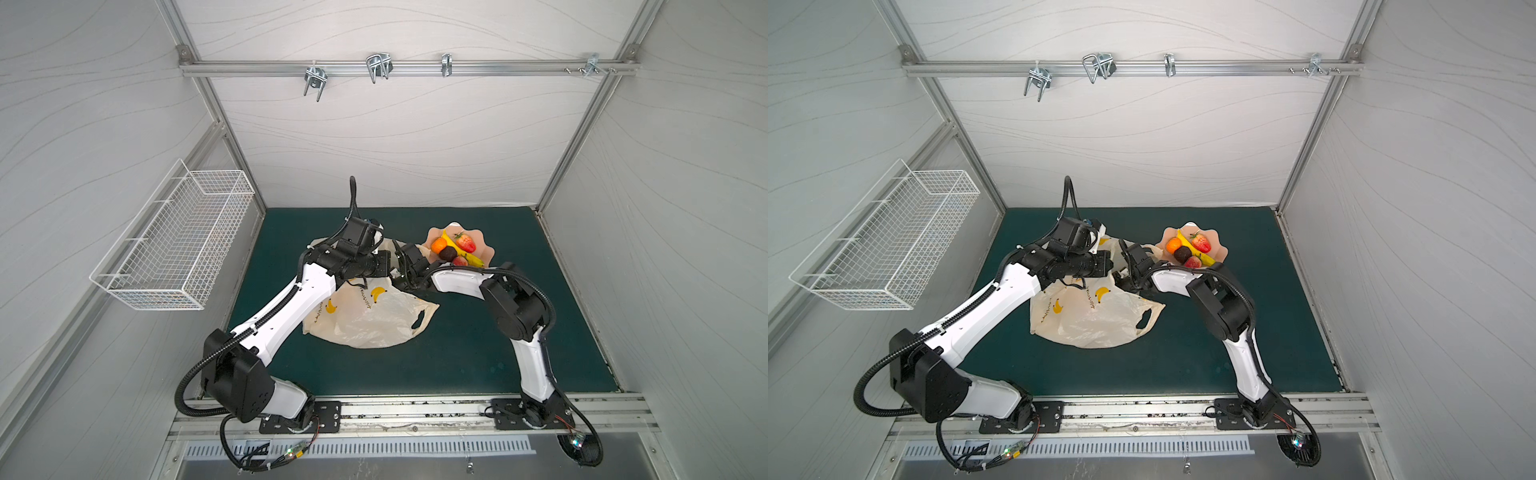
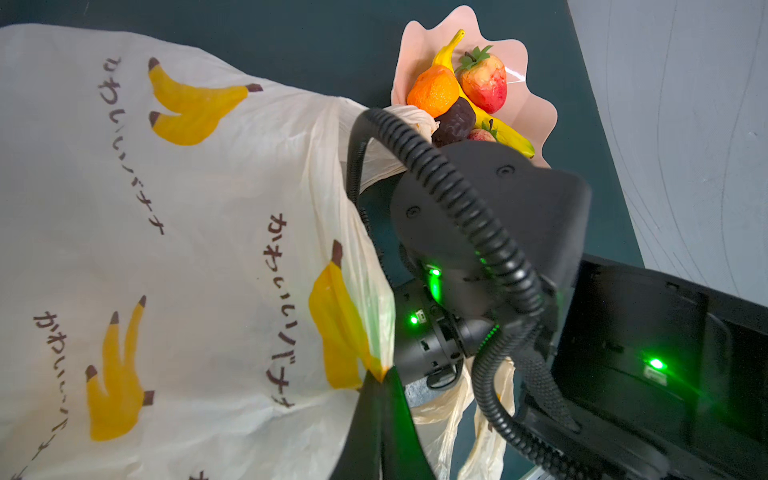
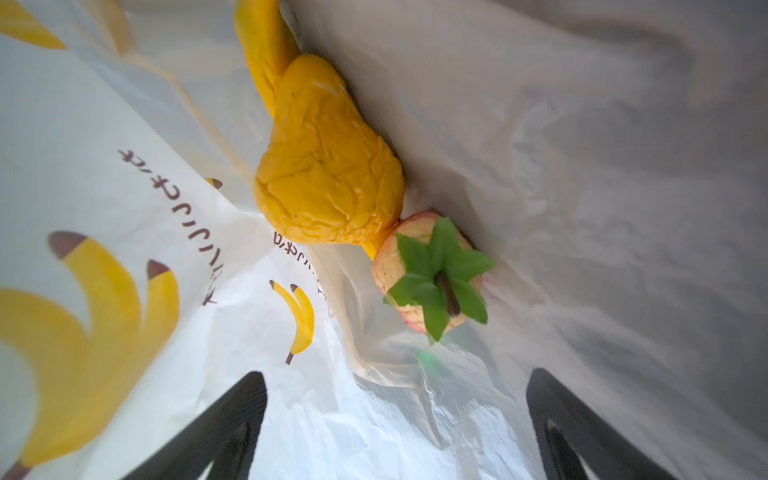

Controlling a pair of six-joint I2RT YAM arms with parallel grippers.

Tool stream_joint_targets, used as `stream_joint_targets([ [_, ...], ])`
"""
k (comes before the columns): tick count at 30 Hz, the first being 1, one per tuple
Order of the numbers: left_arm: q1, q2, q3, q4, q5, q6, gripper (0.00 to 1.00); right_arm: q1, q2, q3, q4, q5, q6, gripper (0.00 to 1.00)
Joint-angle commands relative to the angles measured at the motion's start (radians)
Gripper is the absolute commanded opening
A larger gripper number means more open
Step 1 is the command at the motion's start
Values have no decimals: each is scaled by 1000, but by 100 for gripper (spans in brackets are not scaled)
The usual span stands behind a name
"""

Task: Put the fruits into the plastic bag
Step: 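Lower the peach into the bag opening held by the left gripper and release, then withdraw the right gripper from the bag and move it over the pink bowl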

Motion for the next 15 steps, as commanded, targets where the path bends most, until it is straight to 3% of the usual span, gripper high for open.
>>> stream_joint_targets([
  [1, -4, -24, 18, 12, -18, -7, 0, -21, -65, -29, 39, 18, -3, 99],
  [15, -4, -31, 14, 11, -29, -6, 0, -85, -204, -83, -107, 64, -119, 99],
])
